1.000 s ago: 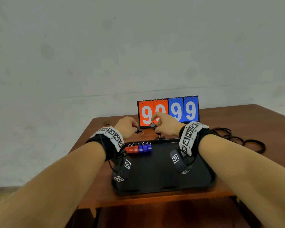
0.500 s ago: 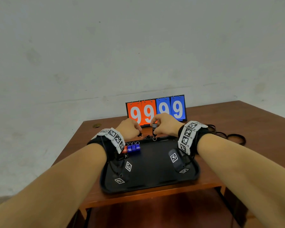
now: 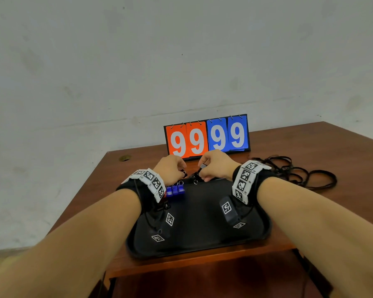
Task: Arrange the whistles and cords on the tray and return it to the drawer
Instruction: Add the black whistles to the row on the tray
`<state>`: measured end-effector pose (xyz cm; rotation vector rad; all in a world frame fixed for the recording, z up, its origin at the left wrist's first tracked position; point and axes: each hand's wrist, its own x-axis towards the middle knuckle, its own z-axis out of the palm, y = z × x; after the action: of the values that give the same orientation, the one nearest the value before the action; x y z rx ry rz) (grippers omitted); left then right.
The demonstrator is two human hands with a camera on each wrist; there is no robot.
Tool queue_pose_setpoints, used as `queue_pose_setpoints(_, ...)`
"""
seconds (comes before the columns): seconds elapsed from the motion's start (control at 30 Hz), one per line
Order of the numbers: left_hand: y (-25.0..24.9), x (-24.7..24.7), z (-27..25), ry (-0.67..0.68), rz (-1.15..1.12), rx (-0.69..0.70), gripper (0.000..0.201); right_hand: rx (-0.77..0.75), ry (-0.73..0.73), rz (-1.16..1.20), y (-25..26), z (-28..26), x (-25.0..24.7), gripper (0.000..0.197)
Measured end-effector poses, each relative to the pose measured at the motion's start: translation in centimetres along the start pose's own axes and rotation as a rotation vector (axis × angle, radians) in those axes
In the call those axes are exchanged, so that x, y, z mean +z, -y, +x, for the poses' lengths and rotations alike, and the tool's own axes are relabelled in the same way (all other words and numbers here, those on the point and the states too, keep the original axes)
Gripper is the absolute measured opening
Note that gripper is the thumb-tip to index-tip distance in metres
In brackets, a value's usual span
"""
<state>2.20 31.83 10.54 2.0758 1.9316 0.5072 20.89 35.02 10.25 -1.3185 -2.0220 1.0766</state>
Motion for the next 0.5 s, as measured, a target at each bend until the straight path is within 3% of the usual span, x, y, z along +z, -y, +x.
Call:
queue_pose_setpoints(0.23,0.8,0.9,1.3,-0.039,0.037,-0.003,0.025,0.006,-0.059,0.015,-0.9,1.9,0.6,0.027)
queue_pose_setpoints(0.37,0.9,1.4,1.9,-0.050,0.067,0.001,0.025,-0.009,-0.038,-0.067,-1.4,3.1,1.0,0.021)
queue_pose_setpoints(0.5,0.8,1.8,2.5,-0.027,0.110,0.019,0.025,-0.058,-0.032,-0.237,-1.4,3.7,1.6,0.029)
